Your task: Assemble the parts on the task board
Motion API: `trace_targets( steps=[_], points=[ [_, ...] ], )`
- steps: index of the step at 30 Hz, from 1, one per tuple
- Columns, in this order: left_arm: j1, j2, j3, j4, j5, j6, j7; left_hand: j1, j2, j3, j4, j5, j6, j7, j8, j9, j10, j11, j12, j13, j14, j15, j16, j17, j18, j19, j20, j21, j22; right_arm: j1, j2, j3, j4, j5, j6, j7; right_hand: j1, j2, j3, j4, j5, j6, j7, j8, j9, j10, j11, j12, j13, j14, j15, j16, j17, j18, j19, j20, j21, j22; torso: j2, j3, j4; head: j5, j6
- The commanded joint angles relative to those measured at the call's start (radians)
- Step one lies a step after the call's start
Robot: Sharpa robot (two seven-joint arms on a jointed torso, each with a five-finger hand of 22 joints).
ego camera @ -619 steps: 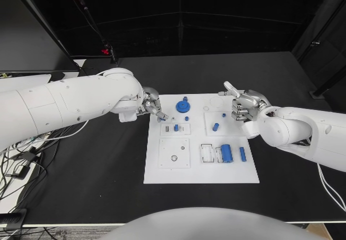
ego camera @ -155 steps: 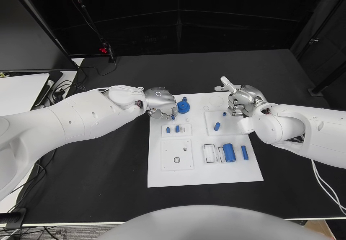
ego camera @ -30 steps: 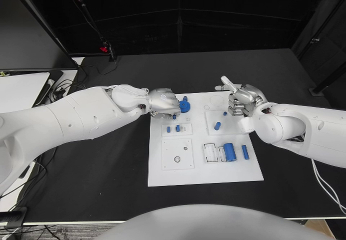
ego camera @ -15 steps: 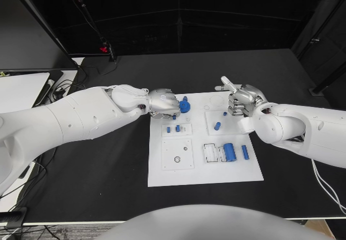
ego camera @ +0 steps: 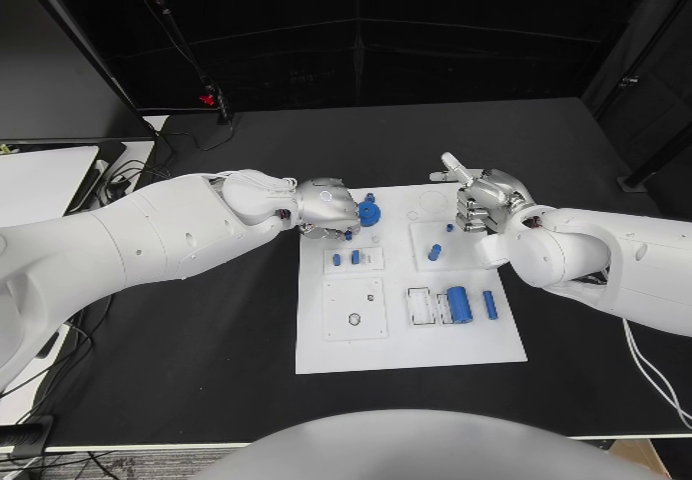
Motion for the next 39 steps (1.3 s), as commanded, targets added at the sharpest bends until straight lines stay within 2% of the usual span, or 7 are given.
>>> trace_targets(
  steps=[1, 21, 32, 39],
  points=[
    [0.000, 0.000, 0.000, 0.000, -0.004, 0.001, 0.014, -0.006, -0.008, 0.007, 0.000, -0.002, -0.010, -0.001, -0.007, -0.004, 0.008, 0.001, -0.005, 0.000, 0.107, 0.003, 0.001, 0.264, -0.002, 0.092, 0.005, -0.005, 0.257, 0.001, 0.001, 0.000, 0.001, -0.003, 0.003, 0.007, 0.008, 0.001, -0.004, 0.000, 0.006, 0.005, 0.000, 0.006, -0.001, 0.106, 0.008, 0.003, 0.263, 0.102, 0.004, 0.002, 0.263, -0.007, 0.104, 0.004, 0.003, 0.263, 0.001, 0.0000, 0.0004, 0.001, 0.000],
    [0.000, 0.001, 0.000, -0.004, -0.004, 0.010, 0.015, -0.011, -0.014, 0.009, 0.000, -0.003, -0.026, -0.001, -0.012, -0.008, 0.010, 0.001, -0.007, 0.001, 0.107, 0.003, 0.001, 0.264, -0.001, 0.091, 0.005, -0.006, 0.256, 0.001, 0.002, 0.000, 0.001, -0.003, 0.002, 0.006, 0.009, 0.001, -0.004, 0.000, 0.006, 0.005, 0.000, 0.007, -0.001, 0.106, 0.008, 0.003, 0.263, 0.102, 0.005, 0.002, 0.263, -0.007, 0.104, 0.004, 0.003, 0.263, 0.000, -0.0001, 0.0002, 0.002, -0.003],
    [0.000, 0.001, 0.000, -0.012, -0.004, -0.006, 0.011, -0.015, -0.034, 0.015, -0.002, -0.004, -0.089, -0.001, -0.031, -0.026, 0.002, 0.005, -0.019, 0.000, 0.107, 0.004, 0.001, 0.264, 0.001, 0.083, 0.005, -0.014, 0.253, 0.001, 0.002, 0.000, 0.001, -0.003, 0.005, 0.004, 0.009, 0.002, -0.004, 0.000, 0.006, 0.007, 0.000, 0.008, -0.001, 0.106, 0.008, 0.003, 0.263, 0.102, 0.005, 0.002, 0.263, -0.007, 0.104, 0.005, 0.003, 0.263, 0.000, 0.0002, 0.0002, 0.002, 0.000],
    [0.000, 0.000, 0.000, -0.014, -0.004, -0.016, 0.014, -0.020, -0.042, 0.017, -0.001, -0.005, -0.115, 0.001, -0.031, -0.034, 0.001, 0.007, -0.023, 0.000, 0.107, 0.005, 0.001, 0.264, 0.004, 0.075, 0.006, -0.023, 0.249, 0.001, 0.002, 0.000, 0.000, -0.003, 0.006, 0.004, 0.010, 0.002, -0.005, 0.000, 0.006, 0.012, 0.001, 0.010, 0.000, 0.106, 0.009, 0.003, 0.263, 0.102, 0.005, 0.002, 0.263, -0.007, 0.104, 0.005, 0.003, 0.263, 0.000, -0.0002, 0.0001, 0.002, -0.001]
  ],
)
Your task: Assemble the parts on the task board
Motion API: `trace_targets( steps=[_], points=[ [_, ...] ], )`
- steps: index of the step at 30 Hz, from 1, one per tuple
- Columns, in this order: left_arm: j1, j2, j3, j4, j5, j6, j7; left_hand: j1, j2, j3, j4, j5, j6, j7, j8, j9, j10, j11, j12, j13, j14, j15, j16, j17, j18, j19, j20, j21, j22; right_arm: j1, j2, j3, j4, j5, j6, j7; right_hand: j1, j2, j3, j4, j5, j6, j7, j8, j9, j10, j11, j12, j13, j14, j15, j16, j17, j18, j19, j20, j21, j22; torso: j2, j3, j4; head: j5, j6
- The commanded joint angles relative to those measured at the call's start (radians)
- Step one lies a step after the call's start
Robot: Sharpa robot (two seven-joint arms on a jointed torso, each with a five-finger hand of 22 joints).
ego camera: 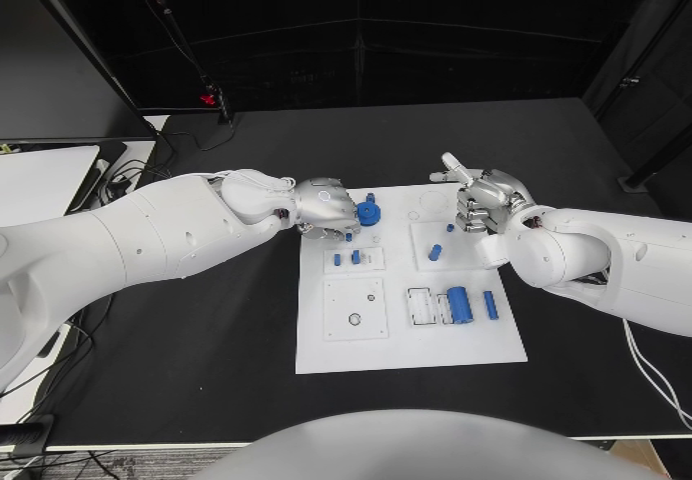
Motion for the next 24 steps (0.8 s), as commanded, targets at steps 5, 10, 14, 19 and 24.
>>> trace_targets(
  steps=[5, 10, 14, 19, 24],
  points=[
    [0.001, -0.001, 0.001, -0.001, -0.003, -0.020, 0.004, -0.005, -0.015, 0.005, 0.001, -0.006, -0.025, -0.002, 0.000, -0.006, -0.004, 0.004, -0.005, 0.001, 0.107, 0.006, 0.001, 0.263, 0.005, 0.072, 0.006, -0.008, 0.248, 0.001, 0.001, 0.000, 0.001, -0.003, 0.005, 0.004, 0.010, 0.002, -0.005, 0.000, 0.006, 0.004, 0.001, 0.007, 0.000, 0.106, 0.009, 0.003, 0.263, 0.102, 0.005, 0.002, 0.263, -0.007, 0.104, 0.005, 0.003, 0.263, 0.000, -0.0002, 0.0004, 0.000, -0.001],
    [0.001, -0.016, 0.001, 0.005, -0.003, -0.039, -0.002, -0.037, -0.037, -0.009, 0.002, -0.011, -0.057, 0.005, 0.003, -0.015, -0.009, 0.007, -0.010, 0.001, 0.107, 0.008, 0.001, 0.263, 0.007, 0.067, 0.007, -0.013, 0.246, 0.001, 0.000, 0.000, 0.001, -0.003, 0.005, 0.004, 0.010, 0.002, -0.005, 0.000, 0.006, 0.004, 0.001, 0.007, 0.000, 0.106, 0.009, 0.003, 0.263, 0.102, 0.005, 0.002, 0.263, -0.007, 0.104, 0.005, 0.003, 0.263, 0.000, -0.0002, 0.0007, -0.001, -0.002],
    [0.003, -0.042, 0.001, 0.020, -0.004, -0.050, -0.011, -0.075, -0.059, -0.037, 0.002, -0.020, -0.095, 0.013, 0.008, -0.021, -0.020, 0.011, -0.014, 0.002, 0.102, 0.010, -0.004, 0.253, 0.011, 0.053, 0.009, -0.030, 0.240, 0.001, -0.002, 0.000, 0.001, -0.003, 0.003, 0.005, 0.010, 0.002, -0.005, 0.000, 0.006, 0.004, 0.001, 0.007, 0.000, 0.106, 0.009, 0.003, 0.263, 0.102, 0.005, 0.002, 0.263, -0.007, 0.104, 0.005, 0.003, 0.263, -0.001, 0.0008, 0.0013, -0.001, -0.002],
    [0.012, -0.090, 0.001, 0.053, -0.003, -0.076, -0.030, -0.102, -0.076, -0.083, 0.002, -0.024, -0.137, 0.017, 0.023, -0.022, -0.033, 0.011, -0.013, 0.003, 0.054, 0.009, -0.059, 0.140, 0.022, 0.018, 0.009, -0.072, 0.224, 0.001, -0.005, 0.000, 0.002, -0.003, 0.000, 0.011, 0.010, 0.002, -0.005, 0.000, 0.007, 0.006, 0.001, 0.008, 0.000, 0.106, 0.009, 0.003, 0.263, 0.102, 0.005, 0.002, 0.263, -0.007, 0.104, 0.005, 0.003, 0.263, -0.001, 0.0008, 0.0018, 0.001, -0.001],
    [0.027, -0.154, 0.001, 0.093, 0.058, -0.105, -0.050, -0.111, -0.069, -0.139, 0.005, -0.026, -0.199, 0.006, 0.080, -0.017, -0.063, 0.000, -0.006, 0.004, -0.110, -0.005, -0.357, -0.261, 0.058, -0.099, 0.000, -0.229, 0.166, 0.001, -0.022, 0.001, 0.016, -0.010, -0.013, 0.016, 0.012, 0.001, -0.005, -0.001, 0.008, 0.008, 0.003, 0.008, 0.000, 0.106, 0.010, 0.003, 0.263, 0.102, 0.006, 0.002, 0.263, -0.007, 0.104, 0.006, 0.003, 0.263, -0.003, 0.0011, 0.0032, 0.003, 0.001]
  ],
)
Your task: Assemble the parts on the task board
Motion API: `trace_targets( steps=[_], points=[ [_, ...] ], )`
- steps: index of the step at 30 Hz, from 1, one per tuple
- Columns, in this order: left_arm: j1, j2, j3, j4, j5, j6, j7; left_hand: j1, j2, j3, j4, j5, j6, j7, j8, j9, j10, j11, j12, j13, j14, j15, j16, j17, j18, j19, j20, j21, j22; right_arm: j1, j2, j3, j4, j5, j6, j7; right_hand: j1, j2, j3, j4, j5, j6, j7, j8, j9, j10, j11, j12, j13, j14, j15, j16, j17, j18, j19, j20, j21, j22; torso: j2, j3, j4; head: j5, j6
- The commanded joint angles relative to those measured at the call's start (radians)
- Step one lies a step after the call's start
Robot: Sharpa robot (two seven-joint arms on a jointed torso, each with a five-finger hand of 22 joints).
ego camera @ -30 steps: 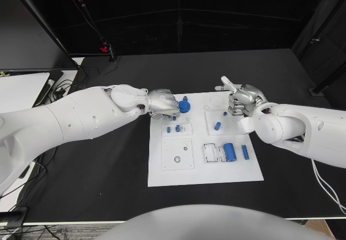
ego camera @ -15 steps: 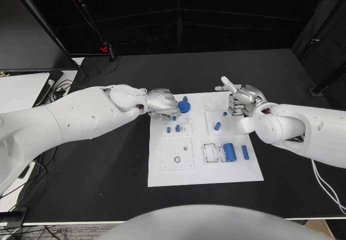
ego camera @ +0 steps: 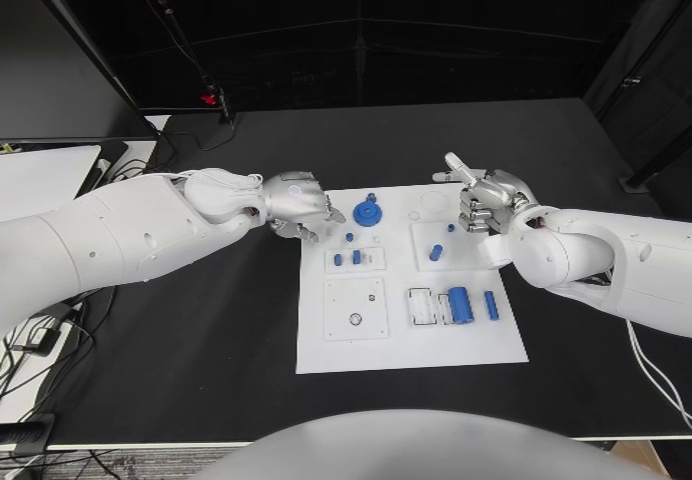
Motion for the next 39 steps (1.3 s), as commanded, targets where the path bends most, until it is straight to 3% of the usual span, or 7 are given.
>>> trace_targets(
  steps=[1, 5, 11, 17, 23, 29, 39],
  points=[
    [0.010, -0.029, 0.001, 0.021, 0.081, -0.056, -0.032, -0.011, 0.007, -0.018, 0.000, -0.002, -0.019, 0.002, 0.027, 0.003, -0.010, 0.003, 0.008, 0.000, -0.060, -0.002, -0.133, -0.147, 0.032, -0.075, -0.003, -0.104, 0.143, 0.002, -0.013, 0.001, 0.014, -0.015, -0.014, 0.014, 0.013, 0.001, -0.005, -0.002, 0.005, 0.007, 0.001, 0.004, 0.000, 0.102, 0.007, 0.003, 0.263, 0.102, 0.006, 0.002, 0.263, -0.007, 0.104, 0.006, 0.003, 0.263, -0.003, 0.0002, 0.0021, 0.001, 0.001],
    [0.017, -0.061, 0.001, 0.032, 0.225, -0.078, -0.028, -0.009, 0.019, -0.024, 0.002, -0.002, -0.034, 0.012, 0.077, 0.006, -0.019, 0.011, 0.019, 0.000, -0.191, 0.002, -0.424, -0.432, 0.077, -0.232, 0.000, -0.356, 0.041, 0.007, -0.032, 0.003, 0.033, -0.036, -0.021, 0.009, 0.022, -0.002, -0.008, -0.002, 0.007, 0.013, 0.005, 0.005, -0.002, 0.102, 0.013, 0.003, 0.263, 0.102, 0.013, 0.002, 0.263, -0.007, 0.104, 0.011, 0.003, 0.263, -0.002, -0.0012, 0.0008, 0.003, 0.006],
    [0.021, -0.095, 0.001, 0.047, 0.485, -0.103, -0.015, -0.049, 0.032, -0.019, 0.002, -0.002, -0.033, 0.022, 0.135, 0.007, -0.024, 0.023, 0.036, 0.000, -0.289, 0.021, -0.618, -0.537, 0.132, -0.467, 0.022, -0.756, -0.128, 0.047, -0.052, 0.004, 0.049, -0.100, -0.012, -0.013, 0.062, -0.009, -0.009, -0.003, -0.008, 0.045, 0.011, -0.001, -0.002, -0.106, 0.023, -0.114, 0.067, 0.102, 0.022, 0.002, 0.263, -0.002, 0.087, 0.021, -0.012, 0.256, -0.003, 0.0006, -0.0014, 0.011, 0.014],
    [0.019, -0.117, 0.000, 0.079, 0.787, -0.136, 0.014, -0.139, 0.031, -0.039, 0.001, 0.001, -0.023, 0.047, 0.164, 0.000, -0.060, 0.053, 0.053, 0.000, -0.404, 0.063, -0.760, -0.622, 0.118, -0.560, 0.055, -0.895, -0.194, 0.085, -0.055, 0.004, 0.028, -0.282, 0.017, -0.034, 0.144, -0.020, 0.004, -0.014, -0.034, 0.117, 0.021, -0.012, 0.000, -0.580, 0.045, -0.512, -0.422, 0.102, 0.040, 0.002, 0.263, 0.002, 0.076, 0.036, -0.022, 0.250, -0.001, -0.0010, 0.0001, 0.007, 0.026],
    [0.010, -0.122, 0.000, 0.119, 1.176, -0.146, 0.106, -0.205, 0.080, -0.228, 0.000, 0.169, -0.043, 0.068, 0.167, -0.004, -0.145, 0.087, 0.063, 0.002, -0.560, 0.112, -0.847, -0.692, 0.093, -0.722, 0.092, -1.066, -0.290, 0.096, -0.054, 0.004, -0.014, -0.552, 0.023, -0.050, 0.287, -0.030, 0.033, -0.048, -0.075, 0.176, 0.025, -0.042, -0.001, -0.677, 0.057, -0.833, -0.698, 0.102, 0.037, 0.002, 0.263, 0.009, 0.059, 0.034, -0.041, 0.239, 0.001, -0.0016, 0.0039, -0.005, 0.035],
    [-0.007, -0.124, 0.000, 0.177, 1.521, -0.109, 0.219, -0.215, 0.144, -0.310, 0.003, 0.194, -0.128, 0.105, 0.168, -0.003, -0.311, 0.123, 0.083, 0.005, -0.753, 0.164, -0.870, -0.758, 0.093, -0.809, 0.141, -1.208, -0.401, 0.097, -0.050, 0.002, -0.059, -0.829, 0.002, -0.071, 0.423, -0.036, 0.081, -0.074, -0.176, 0.220, 0.028, -0.093, -0.002, -0.659, 0.061, -1.059, -0.954, 0.102, 0.037, 0.002, 0.263, 0.014, 0.055, 0.032, -0.055, 0.227, 0.002, -0.0014, 0.0022, -0.039, 0.049],
    [-0.025, -0.141, 0.000, 0.279, 1.854, -0.050, 0.351, -0.331, -0.007, -0.408, 0.011, 0.146, -0.285, 0.142, 0.171, 0.001, -0.490, 0.162, 0.092, 0.010, -1.017, 0.210, -0.902, -0.793, 0.041, -0.996, 0.157, -1.300, -0.551, 0.073, -0.058, 0.001, -0.064, -1.270, -0.002, -0.178, 0.524, -0.082, 0.108, -0.069, -0.192, 0.268, -0.013, -0.153, -0.002, -0.573, 0.041, -1.195, -1.125, 0.102, 0.017, 0.002, 0.263, 0.004, 0.079, 0.016, -0.031, 0.241, -0.001, 0.0005, 0.0008, -0.075, 0.059]
  ],
)
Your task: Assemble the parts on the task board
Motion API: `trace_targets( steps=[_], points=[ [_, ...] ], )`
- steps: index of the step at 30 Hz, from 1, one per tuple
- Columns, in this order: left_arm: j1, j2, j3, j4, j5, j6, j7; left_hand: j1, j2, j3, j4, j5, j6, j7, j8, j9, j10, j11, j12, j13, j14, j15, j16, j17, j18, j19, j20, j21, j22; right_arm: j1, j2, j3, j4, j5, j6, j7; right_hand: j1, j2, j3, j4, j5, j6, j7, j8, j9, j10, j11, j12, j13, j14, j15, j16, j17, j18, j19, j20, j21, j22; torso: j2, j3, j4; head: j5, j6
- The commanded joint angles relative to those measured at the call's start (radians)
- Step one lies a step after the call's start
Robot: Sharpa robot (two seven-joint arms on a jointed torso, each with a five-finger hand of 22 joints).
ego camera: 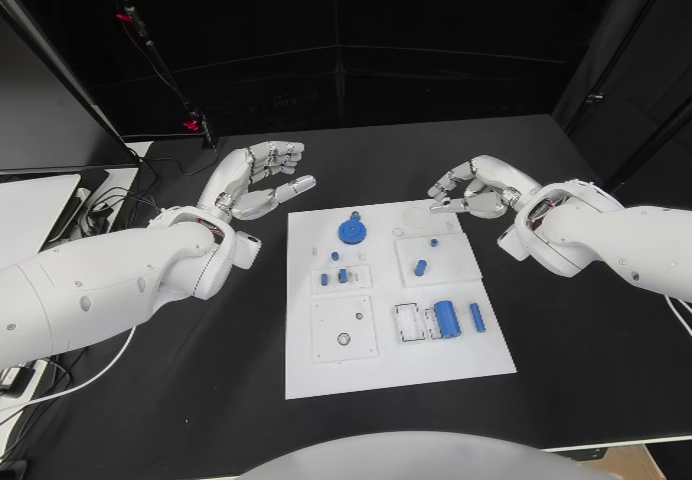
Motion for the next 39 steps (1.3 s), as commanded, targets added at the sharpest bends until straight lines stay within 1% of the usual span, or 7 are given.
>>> trace_targets(
  steps=[1, 5, 10, 12, 14, 26, 39],
  points=[
    [-0.002, -0.004, 0.001, 0.023, 0.231, 0.040, 0.183, -0.027, -0.030, -0.022, 0.001, -0.001, -0.023, 0.130, 0.012, 0.003, -0.027, 0.003, 0.006, 0.003, -0.040, 0.004, -0.002, -0.001, -0.017, -0.039, 0.000, -0.007, -0.050, -0.008, -0.001, 0.000, 0.012, -0.311, 0.005, -0.088, 0.019, -0.007, 0.005, 0.008, -0.005, 0.014, -0.010, -0.013, 0.000, 0.019, -0.007, -0.028, -0.030, 0.107, -0.016, 0.002, 0.263, 0.004, 0.081, -0.014, 0.006, 0.242, -0.001, 0.0011, 0.0000, -0.018, 0.004],
    [-0.006, -0.008, 0.001, 0.046, 0.255, 0.045, 0.205, -0.041, -0.031, -0.021, 0.001, -0.001, -0.042, 0.131, 0.037, 0.012, -0.046, 0.005, 0.031, 0.013, -0.066, 0.008, 0.025, 0.008, -0.022, -0.051, -0.001, -0.004, -0.069, -0.022, 0.002, 0.000, 0.021, -0.425, 0.027, -0.134, 0.044, -0.016, 0.011, 0.017, -0.003, 0.029, -0.025, -0.027, -0.001, 0.042, -0.016, -0.059, -0.061, 0.107, -0.033, 0.002, 0.263, 0.002, 0.085, -0.029, 0.011, 0.245, -0.001, 0.0004, 0.0003, -0.028, 0.007],
    [-0.009, -0.010, 0.001, 0.065, 0.265, 0.051, 0.219, -0.042, -0.023, -0.015, 0.001, -0.008, -0.061, 0.132, 0.066, 0.022, -0.065, 0.006, 0.061, 0.024, -0.084, 0.011, 0.058, 0.018, -0.019, -0.050, -0.001, -0.003, -0.082, -0.036, 0.014, 0.000, 0.020, -0.517, 0.058, -0.182, 0.060, -0.026, 0.014, 0.038, -0.005, 0.044, -0.033, -0.045, -0.001, 0.072, -0.023, -0.092, -0.095, 0.107, -0.041, 0.002, 0.263, 0.003, 0.082, -0.040, 0.006, 0.242, -0.001, -0.0003, -0.0001, -0.031, 0.010],
    [-0.010, -0.010, 0.001, 0.069, 0.267, 0.051, 0.221, -0.040, -0.020, -0.012, 0.001, -0.018, -0.100, 0.135, 0.126, 0.040, -0.104, 0.006, 0.122, 0.045, -0.121, 0.013, 0.119, 0.029, -0.018, -0.046, 0.000, -0.002, -0.107, -0.041, 0.018, 0.000, 0.018, -0.541, 0.068, -0.197, 0.065, -0.028, 0.016, 0.046, -0.005, 0.048, -0.034, -0.051, -0.002, 0.081, -0.022, -0.102, -0.106, 0.107, -0.040, 0.002, 0.263, 0.004, 0.081, -0.041, 0.004, 0.241, -0.001, -0.0005, 0.0011, -0.031, 0.010],
    [-0.010, -0.011, 0.001, 0.072, 0.268, 0.053, 0.221, -0.040, -0.020, -0.012, 0.001, -0.018, -0.100, 0.135, 0.126, 0.040, -0.104, 0.006, 0.122, 0.045, -0.121, 0.013, 0.119, 0.029, -0.018, -0.046, 0.000, -0.002, -0.107, -0.046, 0.023, 0.000, 0.017, -0.562, 0.076, -0.209, 0.070, -0.032, 0.019, 0.054, -0.005, 0.052, -0.035, -0.059, -0.002, 0.090, -0.022, -0.114, -0.117, 0.107, -0.040, 0.002, 0.263, 0.004, 0.080, -0.041, 0.002, 0.240, -0.001, -0.0005, 0.0012, -0.031, 0.011],
    [-0.011, -0.019, 0.001, 0.083, 0.270, 0.052, 0.218, -0.027, 0.008, 0.012, 0.000, -0.028, -0.137, 0.134, 0.187, 0.054, -0.144, 0.010, 0.188, 0.061, -0.145, 0.019, 0.175, 0.025, -0.015, -0.036, 0.000, 0.000, -0.120, -0.057, 0.045, 0.000, 0.013, -0.643, 0.073, -0.276, 0.075, -0.035, 0.024, 0.066, -0.005, 0.056, -0.032, -0.071, -0.002, 0.102, -0.021, -0.131, -0.134, 0.107, -0.036, 0.002, 0.263, 0.015, 0.057, -0.039, -0.033, 0.217, 0.000, -0.0002, -0.0001, -0.027, 0.011],
    [-0.011, -0.021, 0.001, 0.083, 0.270, 0.056, 0.208, -0.021, 0.045, 0.040, -0.001, -0.036, -0.165, 0.134, 0.235, 0.060, -0.172, 0.010, 0.246, 0.069, -0.159, 0.021, 0.221, 0.010, -0.012, -0.018, 0.000, 0.003, -0.120, -0.058, 0.051, 0.000, 0.025, -0.696, 0.133, -0.338, 0.089, -0.026, 0.040, 0.072, -0.005, 0.078, -0.037, -0.078, 0.001, 0.158, -0.026, -0.138, -0.141, 0.107, -0.030, 0.002, 0.263, 0.017, 0.054, -0.033, -0.041, 0.211, -0.001, 0.0005, -0.0003, -0.026, 0.007]
  ],
)
